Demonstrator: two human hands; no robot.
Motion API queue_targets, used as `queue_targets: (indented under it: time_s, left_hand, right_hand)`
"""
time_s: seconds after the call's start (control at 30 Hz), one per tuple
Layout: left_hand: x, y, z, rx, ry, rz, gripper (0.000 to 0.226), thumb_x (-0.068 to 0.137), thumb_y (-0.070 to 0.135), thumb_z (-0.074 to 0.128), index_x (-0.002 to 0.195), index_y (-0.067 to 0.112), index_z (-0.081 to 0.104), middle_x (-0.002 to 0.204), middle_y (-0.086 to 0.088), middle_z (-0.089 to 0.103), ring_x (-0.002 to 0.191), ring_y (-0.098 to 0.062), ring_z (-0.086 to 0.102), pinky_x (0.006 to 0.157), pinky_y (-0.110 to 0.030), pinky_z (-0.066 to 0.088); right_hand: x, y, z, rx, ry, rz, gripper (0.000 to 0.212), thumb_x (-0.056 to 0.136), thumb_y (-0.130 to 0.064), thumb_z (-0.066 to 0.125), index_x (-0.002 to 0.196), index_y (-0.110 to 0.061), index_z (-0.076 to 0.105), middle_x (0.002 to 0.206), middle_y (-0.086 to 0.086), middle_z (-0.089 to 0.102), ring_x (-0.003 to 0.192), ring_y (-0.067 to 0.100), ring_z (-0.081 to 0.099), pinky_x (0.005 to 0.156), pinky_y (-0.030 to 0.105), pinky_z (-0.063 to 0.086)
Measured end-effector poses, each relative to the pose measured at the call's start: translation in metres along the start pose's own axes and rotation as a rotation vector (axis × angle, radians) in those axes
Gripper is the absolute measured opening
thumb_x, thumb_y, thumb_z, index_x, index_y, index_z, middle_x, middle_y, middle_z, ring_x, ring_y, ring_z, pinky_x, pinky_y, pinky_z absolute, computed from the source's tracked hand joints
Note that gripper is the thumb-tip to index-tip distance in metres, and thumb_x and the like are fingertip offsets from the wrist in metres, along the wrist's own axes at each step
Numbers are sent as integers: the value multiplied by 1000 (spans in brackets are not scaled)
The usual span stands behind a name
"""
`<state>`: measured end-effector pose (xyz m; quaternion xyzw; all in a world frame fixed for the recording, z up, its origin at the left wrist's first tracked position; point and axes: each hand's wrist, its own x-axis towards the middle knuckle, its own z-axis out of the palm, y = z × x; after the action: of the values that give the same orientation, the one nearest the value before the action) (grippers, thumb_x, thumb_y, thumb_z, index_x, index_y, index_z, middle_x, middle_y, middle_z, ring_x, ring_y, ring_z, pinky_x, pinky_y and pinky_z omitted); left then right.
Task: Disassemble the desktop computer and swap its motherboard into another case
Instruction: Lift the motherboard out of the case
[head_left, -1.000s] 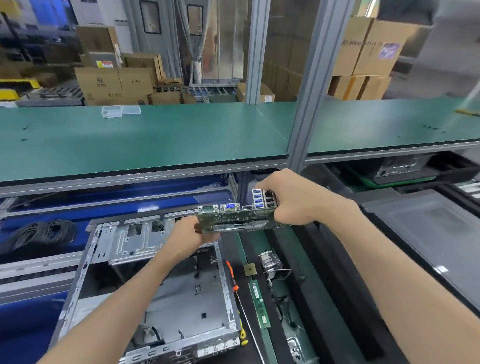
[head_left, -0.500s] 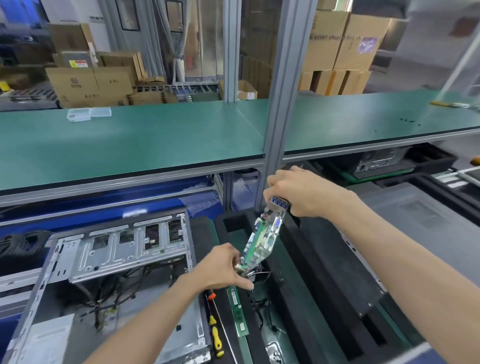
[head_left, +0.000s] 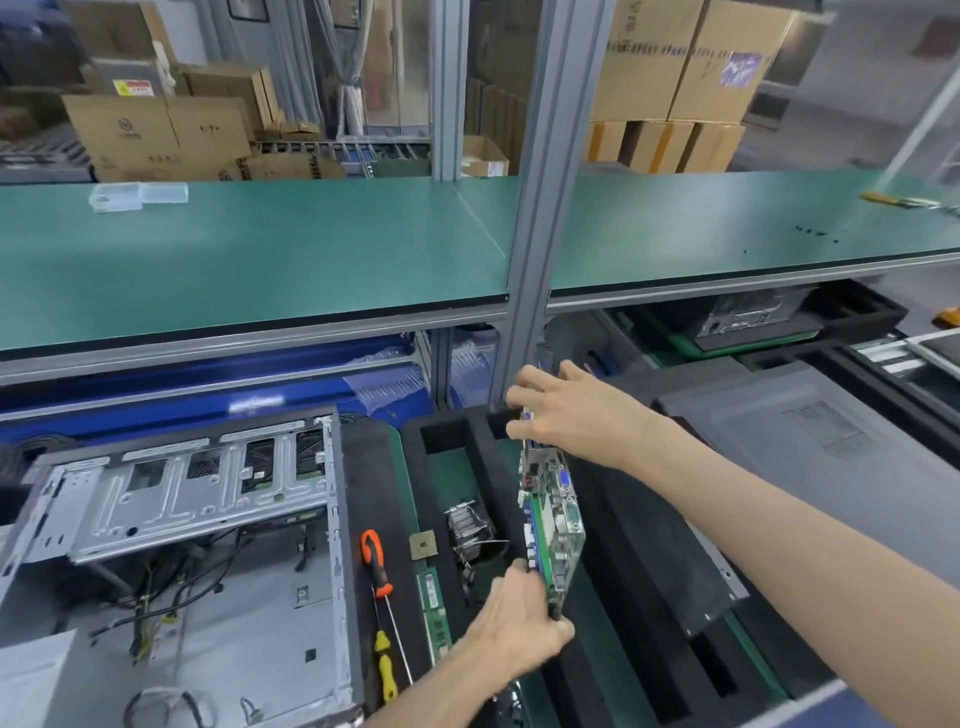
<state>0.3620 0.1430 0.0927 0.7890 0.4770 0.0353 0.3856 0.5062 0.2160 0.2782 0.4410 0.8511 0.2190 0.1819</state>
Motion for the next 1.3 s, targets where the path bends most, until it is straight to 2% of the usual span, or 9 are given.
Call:
queue_targets:
  time_s: [0.2,0.33,0.43,0.6,0.77,0.87,0.97,1.2,1.3]
  left_hand:
    - [13,12,23,-29,-50,-24,28,64,36,56,68,8,50,91,-6,52,80,-27,61,60,-34,52]
    - [27,20,35,-62,-48,-52,35,60,37,59,56,10,37,68,2,42,51,-14,40,43,-23,34]
    - [39,27,41,-34,-52,-111,39,58,40,63,56,9,38,57,3,38,43,-11,30,34,-22,27]
    - [61,40,34,66,-148,-112,38,59,44,68,57,12,48,60,1,48,45,-14,40,41,-25,38]
    - [70,43,31,106,-203,-102,43,62,48,71,57,13,46,60,1,45,47,-15,38,40,-23,34]
    - [68,42,39,140,-225,-101,47,63,50,75,64,13,47,73,-3,50,63,-23,52,54,-27,44]
    - [66,38,51,172,-257,-99,50,64,52,77,74,9,53,83,-6,52,90,-31,66,64,-33,51]
    - [74,29,73,200,-240,-87,56,71,55,80,91,6,62,99,-10,53,97,-31,59,78,-37,54]
    - [85,24,68,190,-203,-82,56,77,54,78,95,3,63,100,-12,60,99,-34,62,78,-35,51]
  right_hand:
    - [-13,4,24,82,-137,242,52,89,1,63,133,-14,40,146,24,21,116,42,47,77,45,54]
    - [-19,17,37,214,-190,345,41,98,-7,55,135,-14,39,122,20,47,85,36,64,59,40,44]
    - [-14,21,49,429,-235,369,20,106,-20,43,121,-7,48,113,14,55,96,35,54,68,41,39]
    - [2,-2,77,982,-445,740,39,104,-36,44,125,-3,44,122,19,50,102,36,54,80,39,42]
    - [12,-1,90,907,-384,859,12,94,-18,53,100,-8,49,103,10,51,91,35,54,71,38,42]
    - [17,1,92,886,-456,854,18,93,-18,53,79,-12,43,89,6,47,85,31,49,67,36,40]
    - [16,2,97,884,-539,826,9,93,-14,49,88,-8,47,92,9,46,85,33,50,66,35,42]
    - [4,-2,111,890,-473,870,17,92,-12,49,77,-8,43,77,6,44,68,26,49,53,31,38]
    - [5,-10,114,829,-362,883,14,94,-16,51,93,-2,51,93,9,45,87,34,58,62,34,40]
